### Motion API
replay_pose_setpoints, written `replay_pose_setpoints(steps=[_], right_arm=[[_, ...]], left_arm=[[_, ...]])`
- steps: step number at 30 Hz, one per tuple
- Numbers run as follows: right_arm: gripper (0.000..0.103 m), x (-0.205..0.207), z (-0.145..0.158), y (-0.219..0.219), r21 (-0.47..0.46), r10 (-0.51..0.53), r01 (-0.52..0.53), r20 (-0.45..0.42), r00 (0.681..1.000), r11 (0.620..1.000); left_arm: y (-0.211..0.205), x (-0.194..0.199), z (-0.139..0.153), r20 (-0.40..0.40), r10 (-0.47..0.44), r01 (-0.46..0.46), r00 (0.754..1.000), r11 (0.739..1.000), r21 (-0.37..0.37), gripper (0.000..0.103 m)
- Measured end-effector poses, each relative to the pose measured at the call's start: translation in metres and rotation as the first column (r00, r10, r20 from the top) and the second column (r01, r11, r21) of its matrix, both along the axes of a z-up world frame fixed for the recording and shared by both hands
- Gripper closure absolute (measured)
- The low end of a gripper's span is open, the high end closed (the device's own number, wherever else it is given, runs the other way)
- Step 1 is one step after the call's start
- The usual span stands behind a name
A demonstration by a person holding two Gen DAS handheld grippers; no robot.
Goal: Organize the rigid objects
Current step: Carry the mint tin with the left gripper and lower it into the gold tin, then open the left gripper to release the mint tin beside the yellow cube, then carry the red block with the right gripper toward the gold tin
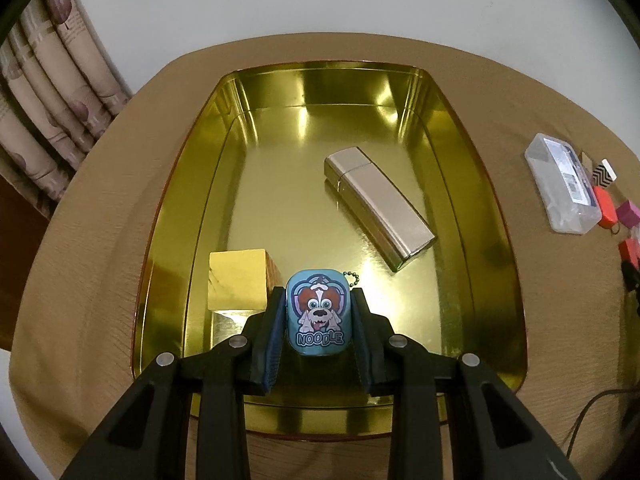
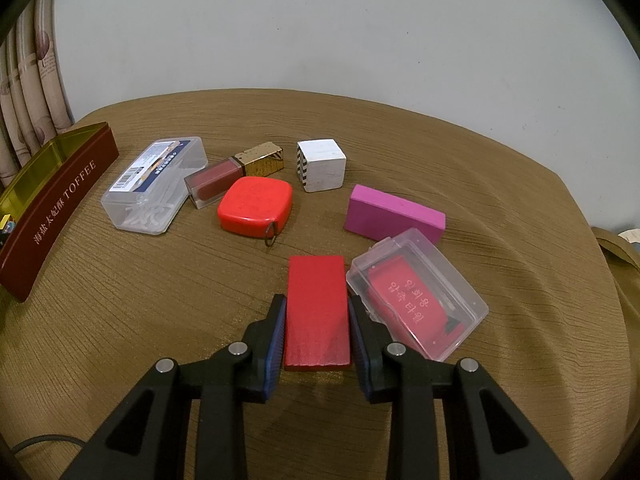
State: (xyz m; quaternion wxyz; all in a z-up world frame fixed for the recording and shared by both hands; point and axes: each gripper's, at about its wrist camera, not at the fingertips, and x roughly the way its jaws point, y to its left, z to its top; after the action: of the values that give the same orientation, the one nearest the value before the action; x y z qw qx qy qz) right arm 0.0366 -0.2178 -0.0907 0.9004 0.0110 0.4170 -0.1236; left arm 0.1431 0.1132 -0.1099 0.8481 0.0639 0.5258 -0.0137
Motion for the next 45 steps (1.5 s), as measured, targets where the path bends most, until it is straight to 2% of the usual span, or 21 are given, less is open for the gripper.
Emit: replay_pose_setpoints(steps=[15,24,28,33,40,45], right_arm=[[0.072,0.001,-0.001,0.0,-0.013,0.006,-0.006,-0.004,1.0,1.0],[0.072,0.001,-0.001,0.003,-0.022,0.007,-0.007,-0.008,1.0,1.0],[0.072,0.001,-0.001,0.002,-0.019,0.01,-0.01,-0.007,1.0,1.0],[0.072,0.002,-0.002,0.001,-0.015,0.01,-0.01,-0.007,1.0,1.0],[0.072,0.001,-0.002,-0.001,-0.014,0.007,-0.007,-0.008,1.0,1.0],[0.073,0.003,-0.001,0.001,-0.031,-0.005,0.005,-0.017,1.0,0.999]], left_arm=[[0.0,-0.003,-0.001,0.013,-0.012,0.012,1.0,1.0,0.013,0.073],[0.0,-0.009,0.02,0.048,-0.03,0.032,0.998,0.999,-0.033,0.07],[0.003,-0.017,0.037,0.093,-0.026,0.029,0.995,0.999,-0.037,0.066],[0.022,-0.028,0.06,0.167,0.014,-0.008,0.986,0.999,-0.034,0.052],[0.06,-0.037,0.064,0.162,0.1,-0.096,0.982,0.995,-0.032,0.049],[0.074,-0.033,0.063,0.177,0.17,-0.17,0.969,0.985,-0.015,0.042]])
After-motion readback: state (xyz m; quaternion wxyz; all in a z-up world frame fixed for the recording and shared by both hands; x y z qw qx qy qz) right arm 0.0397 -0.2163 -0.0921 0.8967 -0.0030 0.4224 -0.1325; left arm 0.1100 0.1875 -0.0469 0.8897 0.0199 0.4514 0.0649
